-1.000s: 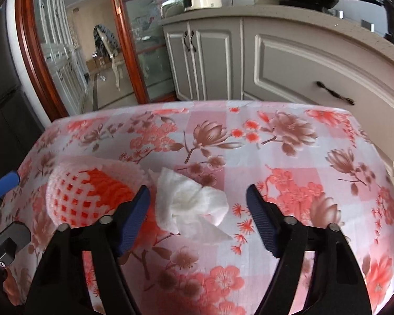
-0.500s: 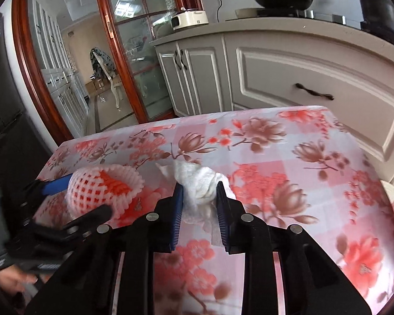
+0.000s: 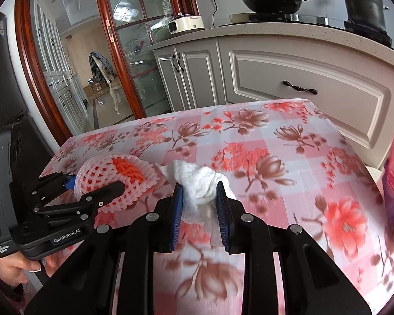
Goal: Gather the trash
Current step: 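Grasp the white tissue with the right tool while the left tool grasps a pink fruit net, then carry the tissue and fruit net over the wastebasket and open both tools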
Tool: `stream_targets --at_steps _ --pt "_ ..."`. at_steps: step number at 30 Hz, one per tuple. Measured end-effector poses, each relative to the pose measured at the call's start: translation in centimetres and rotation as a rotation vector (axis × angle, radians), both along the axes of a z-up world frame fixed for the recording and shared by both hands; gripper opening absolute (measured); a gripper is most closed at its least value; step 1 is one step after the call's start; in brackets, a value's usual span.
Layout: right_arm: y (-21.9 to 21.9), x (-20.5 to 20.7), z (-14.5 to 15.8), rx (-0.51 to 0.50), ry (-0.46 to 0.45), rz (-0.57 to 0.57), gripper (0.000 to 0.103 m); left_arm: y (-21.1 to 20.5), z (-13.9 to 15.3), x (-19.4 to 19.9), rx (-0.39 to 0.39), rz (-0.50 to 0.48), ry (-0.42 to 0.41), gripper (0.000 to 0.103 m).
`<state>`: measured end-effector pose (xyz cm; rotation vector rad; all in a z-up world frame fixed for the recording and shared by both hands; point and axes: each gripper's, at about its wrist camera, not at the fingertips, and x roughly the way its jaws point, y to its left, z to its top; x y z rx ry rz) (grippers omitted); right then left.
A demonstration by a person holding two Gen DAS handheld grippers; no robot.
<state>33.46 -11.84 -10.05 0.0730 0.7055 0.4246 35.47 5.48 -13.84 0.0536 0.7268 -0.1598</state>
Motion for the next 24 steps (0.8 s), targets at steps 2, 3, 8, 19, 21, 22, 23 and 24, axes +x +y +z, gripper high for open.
stream_targets --at_steps 2,3,8,19,21,22,23,24 --pt "-0.3 -1.1 0.1 -0.001 0.000 0.000 0.026 -0.2 0.4 -1.4 -0.007 0.009 -0.009 0.048" --pt "-0.4 -1.8 0.1 -0.003 -0.001 -0.001 0.026 -0.3 0.5 -2.1 -0.010 0.010 -0.012 0.048" --pt "-1.4 -4.6 0.6 -0.002 -0.013 -0.001 0.026 -1.2 1.7 -5.6 -0.010 0.010 -0.049 0.048" --pt "-3.1 -9.6 2.6 0.004 -0.090 -0.022 0.026 -4.1 5.1 -11.4 0.004 -0.019 -0.158 0.048" --pt "-3.5 -10.2 2.9 0.004 -0.104 -0.030 0.026 -4.6 5.7 -12.2 0.000 -0.025 -0.173 0.048" --pt "-3.9 -10.6 3.1 0.003 -0.114 -0.036 0.026 -4.9 5.9 -12.5 -0.002 -0.028 -0.179 0.048" --pt "-4.1 -10.9 3.3 0.001 -0.121 -0.041 0.026 -5.2 6.2 -12.8 -0.003 -0.031 -0.189 0.048" --pt "-4.4 -11.2 3.5 0.000 -0.131 -0.049 0.026 -5.6 6.4 -13.1 -0.004 -0.035 -0.196 0.048"
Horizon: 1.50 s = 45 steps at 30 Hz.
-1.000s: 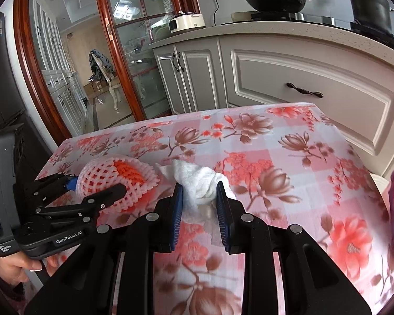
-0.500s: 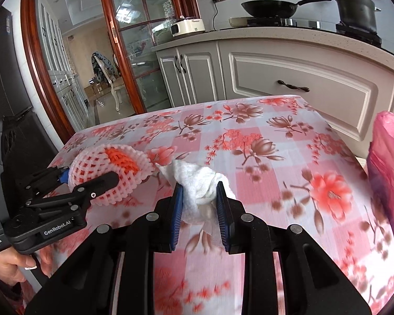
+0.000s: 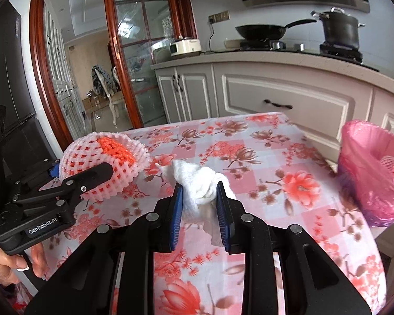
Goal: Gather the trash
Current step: 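Carry the tissue and fruit net over the wastebasket and open both tools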
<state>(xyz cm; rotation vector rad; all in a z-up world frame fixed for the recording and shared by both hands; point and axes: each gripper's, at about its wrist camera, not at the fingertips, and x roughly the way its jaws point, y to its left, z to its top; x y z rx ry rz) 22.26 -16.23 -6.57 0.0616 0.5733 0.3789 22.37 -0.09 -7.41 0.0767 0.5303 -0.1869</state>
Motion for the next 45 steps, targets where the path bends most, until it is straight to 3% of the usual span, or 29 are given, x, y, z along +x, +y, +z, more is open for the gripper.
stream_targets --at_steps 11,23,34,45 --pt "-5.9 -2.5 1.6 0.003 -0.097 -0.132 0.026 -5.4 2.5 -1.6 -0.032 -0.084 -0.086 0.048" --pt "-15.3 -3.3 2.7 -0.002 -0.152 -0.344 0.026 -14.5 2.5 0.0 -0.055 -0.246 -0.096 0.049" --pt "-21.4 -1.5 3.4 -0.067 -0.181 -0.467 0.026 -21.3 3.3 5.1 -0.100 -0.306 -0.105 0.050" --pt "-27.3 3.2 3.1 -0.109 -0.159 -0.533 0.026 -28.8 3.3 11.8 -0.081 -0.374 -0.101 0.052"
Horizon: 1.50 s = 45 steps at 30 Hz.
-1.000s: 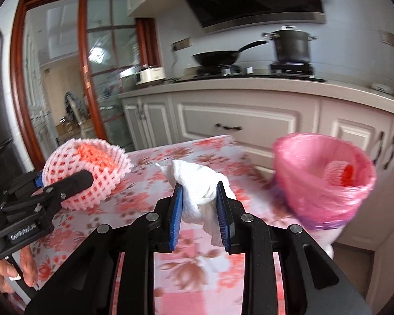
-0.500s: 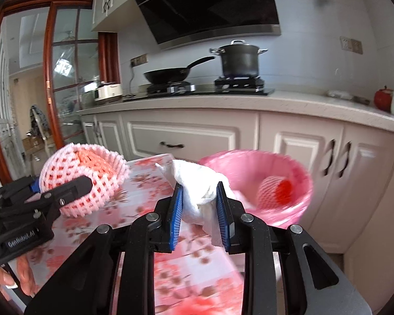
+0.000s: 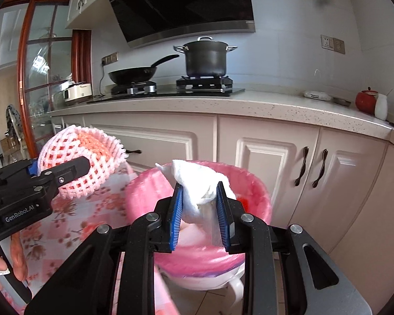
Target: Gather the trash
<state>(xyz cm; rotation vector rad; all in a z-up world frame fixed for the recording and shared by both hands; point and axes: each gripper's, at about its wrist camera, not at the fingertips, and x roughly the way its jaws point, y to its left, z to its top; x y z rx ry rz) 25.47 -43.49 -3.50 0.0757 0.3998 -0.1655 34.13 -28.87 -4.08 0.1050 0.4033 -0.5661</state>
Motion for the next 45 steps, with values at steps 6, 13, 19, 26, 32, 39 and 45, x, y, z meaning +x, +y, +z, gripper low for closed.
stream_targets --at_steps 6,13,19,26,32,39,45 --pt "-2.4 2.5 -0.7 0.025 0.010 0.001 0.026 -2.9 -0.5 4.1 -0.021 -0.020 0.048 0.054" --pt "-4.6 5.1 -1.8 0.046 0.030 0.019 0.027 -4.9 -2.0 8.2 -0.037 -0.024 0.099 0.056" --pt "-5.5 6.5 -2.8 0.059 0.048 0.028 0.033 -6.7 -2.8 9.3 -0.015 -0.054 0.104 0.064" --pt "-5.8 6.4 -3.7 0.057 0.055 0.028 0.060 -6.8 -3.0 10.3 0.012 -0.030 0.096 0.081" --pt "-5.9 4.3 -3.2 0.077 0.037 0.008 0.060 -5.8 -2.5 9.9 0.016 -0.004 0.087 0.089" --pt "-4.7 0.3 -0.4 0.071 0.016 -0.016 0.082 -3.0 -0.1 6.9 0.005 0.055 0.041 0.098" --pt "-3.0 -4.1 3.1 0.067 -0.002 -0.043 0.085 -0.6 3.5 2.4 -0.008 0.083 -0.017 0.098"
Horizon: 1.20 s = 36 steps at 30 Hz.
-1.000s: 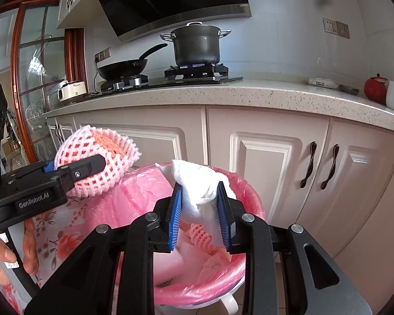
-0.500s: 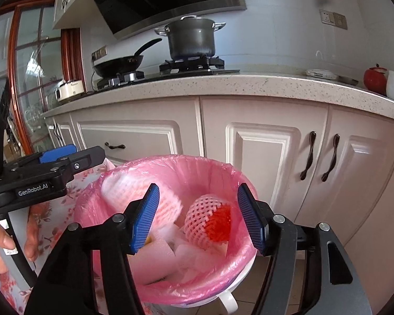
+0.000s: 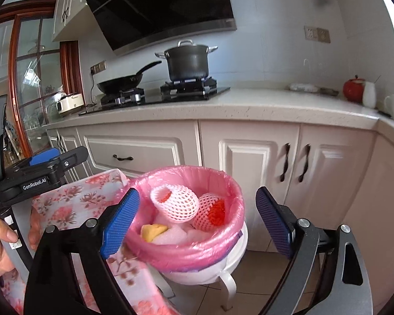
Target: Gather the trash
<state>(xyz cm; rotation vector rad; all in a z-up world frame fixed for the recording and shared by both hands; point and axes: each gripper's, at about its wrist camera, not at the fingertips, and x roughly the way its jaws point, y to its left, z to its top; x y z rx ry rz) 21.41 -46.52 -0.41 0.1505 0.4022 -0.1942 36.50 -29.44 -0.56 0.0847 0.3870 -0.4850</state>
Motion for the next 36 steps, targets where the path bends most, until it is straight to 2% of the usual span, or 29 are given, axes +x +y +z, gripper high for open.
stream_targets --at_steps 4,7,12,18,21,23,27,36 --pt "1.7 -2.9 1.6 -0.018 0.003 -0.018 0.085 1.0 1.8 -4.2 0.030 0.011 -0.071 0.098" --pt "3.1 -4.7 2.2 -0.027 0.018 -0.023 0.085 1.9 2.6 -7.1 0.048 0.027 -0.092 0.098" --pt "6.0 -7.9 2.0 -0.071 0.045 -0.007 0.085 4.6 2.9 -11.2 0.007 0.051 -0.059 0.098" --pt "8.3 -10.9 1.6 -0.034 0.067 -0.004 0.085 7.9 2.9 -15.8 -0.002 0.060 -0.034 0.098" --pt "9.8 -12.5 2.1 -0.082 0.048 -0.008 0.085 9.0 3.1 -17.9 0.003 0.067 -0.047 0.098" --pt "10.2 -13.4 2.5 -0.070 0.019 -0.019 0.085 9.6 3.2 -19.4 0.006 0.082 -0.055 0.098" --pt "10.5 -14.3 2.2 -0.005 0.007 -0.013 0.085 10.2 2.9 -21.3 0.026 0.095 -0.048 0.098" --pt "11.6 -14.4 1.6 -0.051 0.012 0.000 0.085 10.7 1.9 -23.0 0.039 0.106 -0.017 0.098"
